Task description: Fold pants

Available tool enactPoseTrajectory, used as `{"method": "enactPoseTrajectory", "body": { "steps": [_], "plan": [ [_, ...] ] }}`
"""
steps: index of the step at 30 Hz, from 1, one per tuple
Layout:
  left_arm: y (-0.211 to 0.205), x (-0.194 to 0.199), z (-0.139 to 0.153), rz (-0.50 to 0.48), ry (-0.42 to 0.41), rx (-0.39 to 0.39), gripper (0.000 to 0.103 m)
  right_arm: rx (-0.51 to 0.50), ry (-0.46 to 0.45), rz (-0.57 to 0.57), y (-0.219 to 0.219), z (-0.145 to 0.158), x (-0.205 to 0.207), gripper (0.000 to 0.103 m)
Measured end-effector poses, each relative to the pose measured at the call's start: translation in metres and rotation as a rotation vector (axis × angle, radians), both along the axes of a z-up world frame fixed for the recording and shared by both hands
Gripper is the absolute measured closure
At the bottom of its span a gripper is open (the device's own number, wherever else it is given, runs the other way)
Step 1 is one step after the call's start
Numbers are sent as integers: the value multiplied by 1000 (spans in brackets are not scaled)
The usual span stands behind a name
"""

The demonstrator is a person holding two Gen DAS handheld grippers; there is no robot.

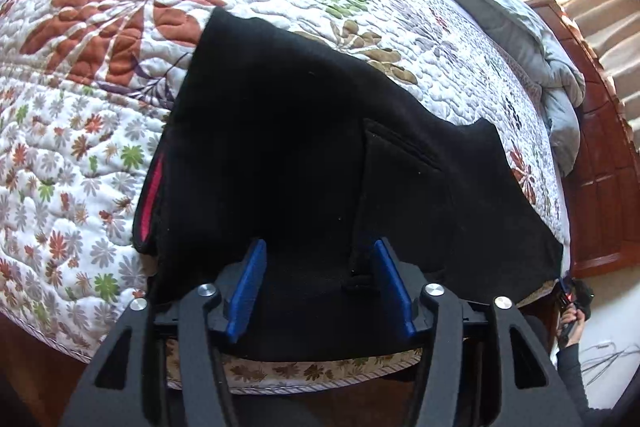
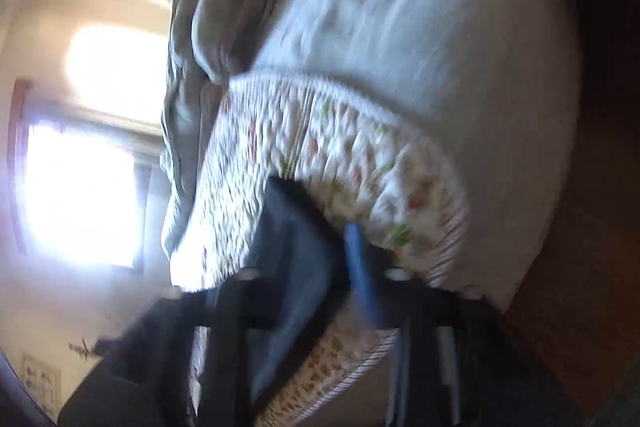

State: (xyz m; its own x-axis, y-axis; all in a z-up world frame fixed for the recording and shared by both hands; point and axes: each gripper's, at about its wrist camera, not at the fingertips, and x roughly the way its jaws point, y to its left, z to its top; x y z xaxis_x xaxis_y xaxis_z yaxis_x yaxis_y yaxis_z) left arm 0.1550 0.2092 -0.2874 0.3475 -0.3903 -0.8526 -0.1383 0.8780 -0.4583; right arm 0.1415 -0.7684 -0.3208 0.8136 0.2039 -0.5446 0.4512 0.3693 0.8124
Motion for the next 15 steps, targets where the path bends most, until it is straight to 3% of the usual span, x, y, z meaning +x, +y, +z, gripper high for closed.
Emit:
{"method": "enactPoseTrajectory", "body": {
  "steps": [3, 5, 8, 15],
  "plan": [
    [-6, 2, 1, -4, -14, -3, 32, 62, -41, -33, 4, -7, -12, 53],
    [-9, 2, 1, -5, -22, -2, 22, 117, -59, -18, 12, -21, -13, 52],
    [-13, 2, 2, -6, -28, 2, 19, 161, -74, 6, 15, -38, -10, 52],
    [-7, 5, 4, 24, -11, -43, 19, 188, -118, 9, 15, -42, -1, 47]
  ]
}}
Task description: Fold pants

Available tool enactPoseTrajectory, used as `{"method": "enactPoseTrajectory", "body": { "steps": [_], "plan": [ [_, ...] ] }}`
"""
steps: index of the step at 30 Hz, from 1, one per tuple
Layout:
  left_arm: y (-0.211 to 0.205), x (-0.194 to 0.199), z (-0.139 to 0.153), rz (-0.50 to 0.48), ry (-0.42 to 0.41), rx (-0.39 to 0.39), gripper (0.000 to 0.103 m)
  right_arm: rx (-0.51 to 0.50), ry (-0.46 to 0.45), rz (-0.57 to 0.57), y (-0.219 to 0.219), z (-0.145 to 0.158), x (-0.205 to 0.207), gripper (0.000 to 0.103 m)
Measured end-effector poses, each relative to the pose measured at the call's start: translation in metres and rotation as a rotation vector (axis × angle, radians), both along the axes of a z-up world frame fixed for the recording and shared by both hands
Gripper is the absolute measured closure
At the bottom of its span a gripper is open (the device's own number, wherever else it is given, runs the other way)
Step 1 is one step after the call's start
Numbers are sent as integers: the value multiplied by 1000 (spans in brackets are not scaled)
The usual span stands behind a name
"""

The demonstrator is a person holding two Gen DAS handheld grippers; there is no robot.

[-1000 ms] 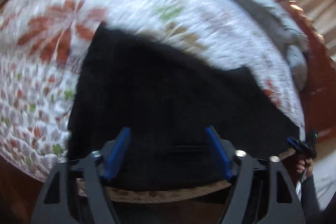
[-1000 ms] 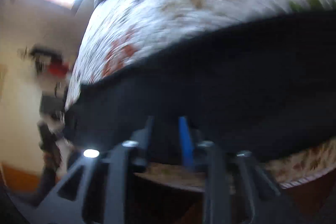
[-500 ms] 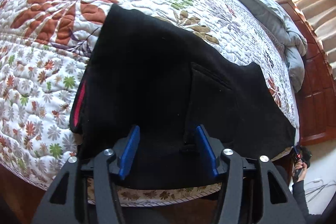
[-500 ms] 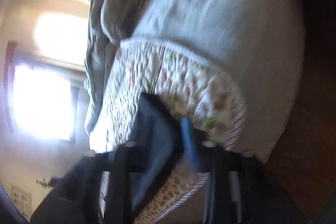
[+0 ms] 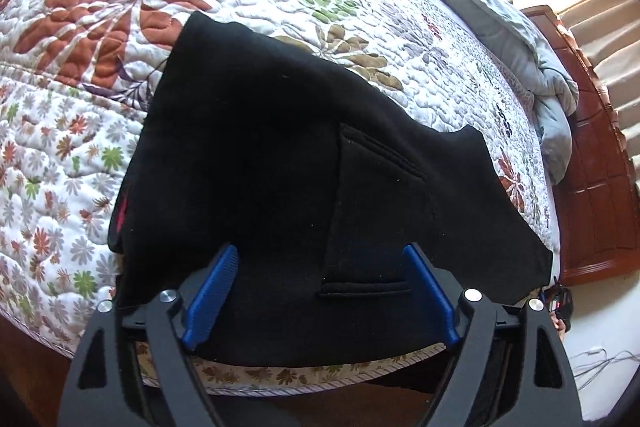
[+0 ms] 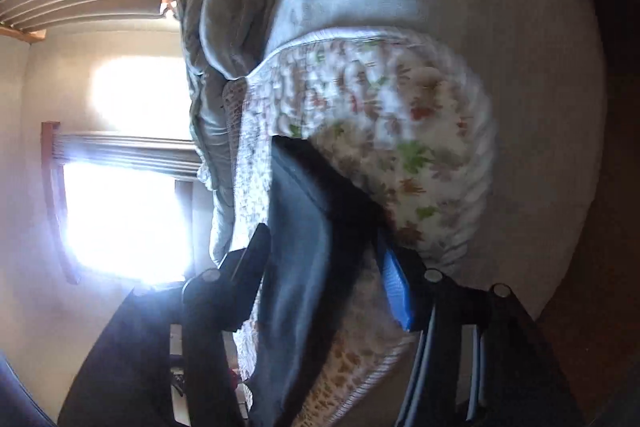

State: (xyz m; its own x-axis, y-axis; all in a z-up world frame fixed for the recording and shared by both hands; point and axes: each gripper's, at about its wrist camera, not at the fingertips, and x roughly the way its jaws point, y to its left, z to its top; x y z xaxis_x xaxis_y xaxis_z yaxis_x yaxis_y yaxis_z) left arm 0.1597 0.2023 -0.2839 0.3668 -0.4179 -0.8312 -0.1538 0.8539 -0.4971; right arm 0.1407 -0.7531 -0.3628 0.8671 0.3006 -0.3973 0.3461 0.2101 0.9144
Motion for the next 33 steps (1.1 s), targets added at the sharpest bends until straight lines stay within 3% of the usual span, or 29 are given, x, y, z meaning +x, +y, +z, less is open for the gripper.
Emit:
{"method": "enactPoseTrajectory", "body": {
  "steps": [4, 9, 10, 12, 15, 18, 26, 33],
  "plan": [
    [-1, 1, -1, 8, 2, 4, 17, -7, -74, 47, 2, 10, 14, 47],
    [-4, 2, -1, 12, 5, 14, 14, -3, -74, 56, 3, -3, 22, 51],
    [-4, 2, 0, 13, 2, 14, 14, 3, -91, 58, 3, -2, 23, 54],
    [-3, 0, 1, 25, -7, 11, 14, -9, -82, 63, 2, 1, 25, 70],
    [-6, -4, 6, 34, -37, 44, 14, -88, -34, 95, 5, 13, 33, 91],
    [-12, -11, 13, 40, -87, 105, 14, -148, -3, 98, 9, 31, 35, 93],
    [-3, -39, 16, 157, -185, 90, 14, -450, 16, 141, 62, 135, 37, 94],
    [3, -50, 16, 202, -237, 81, 14, -651, 6, 162, 113, 207, 40, 94]
  ]
}}
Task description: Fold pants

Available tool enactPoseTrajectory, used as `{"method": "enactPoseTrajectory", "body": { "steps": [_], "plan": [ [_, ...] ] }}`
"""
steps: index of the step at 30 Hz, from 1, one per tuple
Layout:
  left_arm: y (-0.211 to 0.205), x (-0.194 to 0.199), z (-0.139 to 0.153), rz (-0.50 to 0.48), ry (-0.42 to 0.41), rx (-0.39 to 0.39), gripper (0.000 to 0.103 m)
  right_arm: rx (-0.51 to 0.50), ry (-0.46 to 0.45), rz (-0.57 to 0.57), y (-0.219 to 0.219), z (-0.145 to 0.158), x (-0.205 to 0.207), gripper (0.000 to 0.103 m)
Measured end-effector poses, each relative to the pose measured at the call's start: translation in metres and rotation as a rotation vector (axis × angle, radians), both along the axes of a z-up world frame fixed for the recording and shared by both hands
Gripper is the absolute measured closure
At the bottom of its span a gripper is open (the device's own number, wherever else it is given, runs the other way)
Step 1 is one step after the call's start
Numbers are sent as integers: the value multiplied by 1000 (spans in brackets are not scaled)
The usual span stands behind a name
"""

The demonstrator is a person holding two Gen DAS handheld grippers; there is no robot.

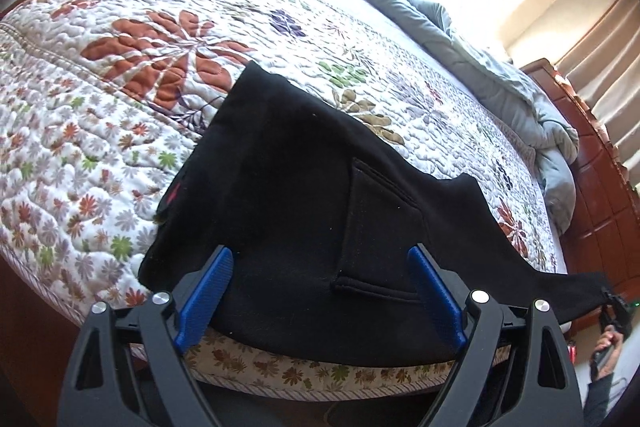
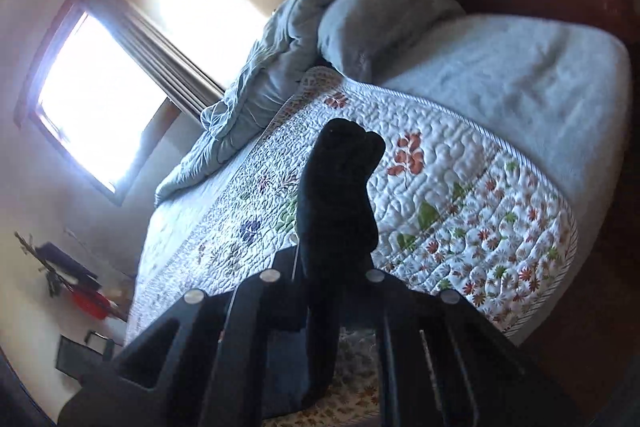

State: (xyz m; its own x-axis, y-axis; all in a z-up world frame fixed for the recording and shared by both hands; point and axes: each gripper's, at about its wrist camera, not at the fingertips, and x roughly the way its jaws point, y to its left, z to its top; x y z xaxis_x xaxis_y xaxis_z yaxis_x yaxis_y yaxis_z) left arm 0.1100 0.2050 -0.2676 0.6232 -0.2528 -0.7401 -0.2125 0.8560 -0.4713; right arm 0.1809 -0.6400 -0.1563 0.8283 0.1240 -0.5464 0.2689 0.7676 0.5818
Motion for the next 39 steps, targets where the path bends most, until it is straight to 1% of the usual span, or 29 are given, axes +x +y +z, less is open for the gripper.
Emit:
{"method": "enactPoseTrajectory", "body": {
  "steps": [2, 3, 5, 8, 11, 15, 20, 23, 29, 39],
  "plan": [
    [-3, -3, 3, -1, -22, 24, 14, -79, 5, 6, 17, 15, -2, 94],
    [-4, -4, 4, -2, -28, 28, 14, -107, 6, 10, 25, 21, 4, 94],
    [-2, -6, 3, 1, -37, 14, 14, -164, 8, 24, 42, 31, 6, 94],
    [5, -9, 1, 13, -52, -29, 14, -273, 13, 51, 74, 49, 9, 94],
    [6, -10, 1, 9, -60, -37, 13, -339, 14, 70, 94, 60, 11, 94],
    [7, -9, -1, -1, -56, -43, 13, -413, 21, 85, 115, 67, 15, 94],
    [11, -12, -2, -5, -66, -80, 13, -506, 24, 107, 145, 75, 16, 94],
    [12, -12, -2, -4, -71, -93, 12, -589, 26, 128, 169, 81, 15, 94],
    [14, -15, -3, -12, -72, -119, 11, -665, 29, 174, 201, 80, 21, 94],
    [16, -18, -4, -8, -82, -150, 11, -755, 32, 244, 247, 78, 27, 94]
  ]
}}
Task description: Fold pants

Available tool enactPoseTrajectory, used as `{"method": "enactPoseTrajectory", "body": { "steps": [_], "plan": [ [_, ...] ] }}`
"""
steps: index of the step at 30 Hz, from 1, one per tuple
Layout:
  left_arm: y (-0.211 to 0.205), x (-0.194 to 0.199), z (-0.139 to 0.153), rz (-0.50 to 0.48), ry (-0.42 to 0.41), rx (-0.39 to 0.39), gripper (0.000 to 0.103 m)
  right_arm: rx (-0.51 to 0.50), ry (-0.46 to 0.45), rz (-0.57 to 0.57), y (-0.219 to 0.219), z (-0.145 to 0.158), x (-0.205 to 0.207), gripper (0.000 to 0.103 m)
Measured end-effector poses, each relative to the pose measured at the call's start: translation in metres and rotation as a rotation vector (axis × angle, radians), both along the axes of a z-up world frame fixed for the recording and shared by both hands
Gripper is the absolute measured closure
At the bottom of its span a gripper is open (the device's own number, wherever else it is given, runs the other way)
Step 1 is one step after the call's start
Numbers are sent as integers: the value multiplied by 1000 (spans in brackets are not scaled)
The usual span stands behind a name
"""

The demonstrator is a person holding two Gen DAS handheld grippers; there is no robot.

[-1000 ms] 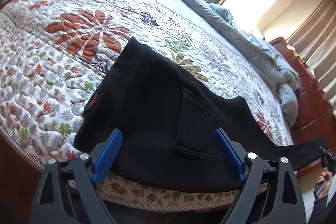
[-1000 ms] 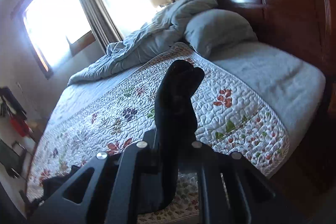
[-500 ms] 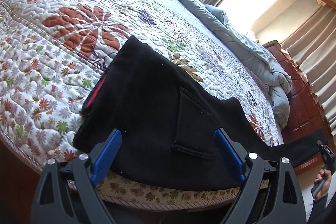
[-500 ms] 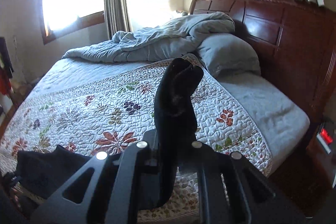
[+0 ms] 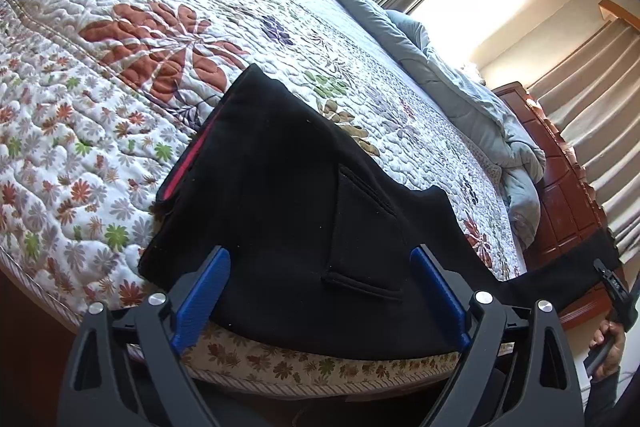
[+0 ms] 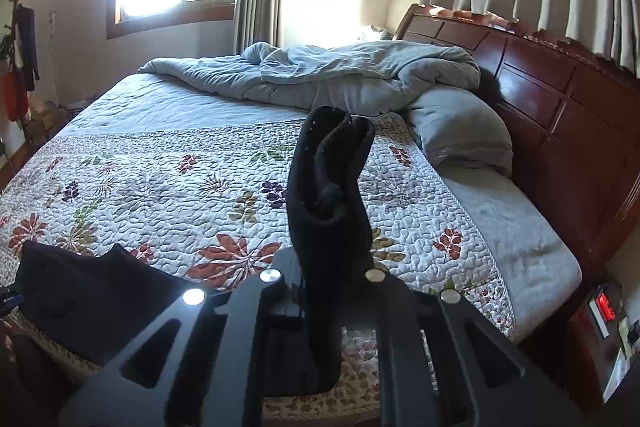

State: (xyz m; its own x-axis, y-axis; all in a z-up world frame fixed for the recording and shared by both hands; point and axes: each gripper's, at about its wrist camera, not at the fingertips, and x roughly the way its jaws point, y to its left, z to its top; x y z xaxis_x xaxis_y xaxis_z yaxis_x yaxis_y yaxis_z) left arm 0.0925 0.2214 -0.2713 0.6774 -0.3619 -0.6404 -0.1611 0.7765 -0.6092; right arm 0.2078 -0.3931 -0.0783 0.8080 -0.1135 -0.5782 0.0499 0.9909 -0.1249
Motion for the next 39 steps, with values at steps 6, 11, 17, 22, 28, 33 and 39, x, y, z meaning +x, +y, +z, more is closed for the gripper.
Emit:
{"method": "enactPoseTrajectory", "body": {
  "steps": [6, 11, 17, 22, 28, 33, 39],
  "plan": [
    [1, -3, 0, 1, -2, -16, 11, -68, 10, 50, 28, -2, 0, 94],
    [2, -5, 0, 2, -4, -27, 11, -126, 12, 83, 51, -7, 0, 94],
    [2, -7, 0, 1, -4, -33, 11, -154, 24, 121, 69, -12, 3, 94],
    [2, -7, 0, -2, -3, -36, 11, -163, 34, 147, 82, -15, 5, 94],
    [1, -8, 0, -7, 4, -34, 11, -167, 50, 177, 97, -22, 5, 94],
    [-1, -6, -1, -11, 16, -29, 11, -184, 53, 211, 110, -28, 4, 94],
    [-3, 0, -2, -15, 28, -24, 11, -199, 52, 246, 123, -33, 5, 94]
  ]
}}
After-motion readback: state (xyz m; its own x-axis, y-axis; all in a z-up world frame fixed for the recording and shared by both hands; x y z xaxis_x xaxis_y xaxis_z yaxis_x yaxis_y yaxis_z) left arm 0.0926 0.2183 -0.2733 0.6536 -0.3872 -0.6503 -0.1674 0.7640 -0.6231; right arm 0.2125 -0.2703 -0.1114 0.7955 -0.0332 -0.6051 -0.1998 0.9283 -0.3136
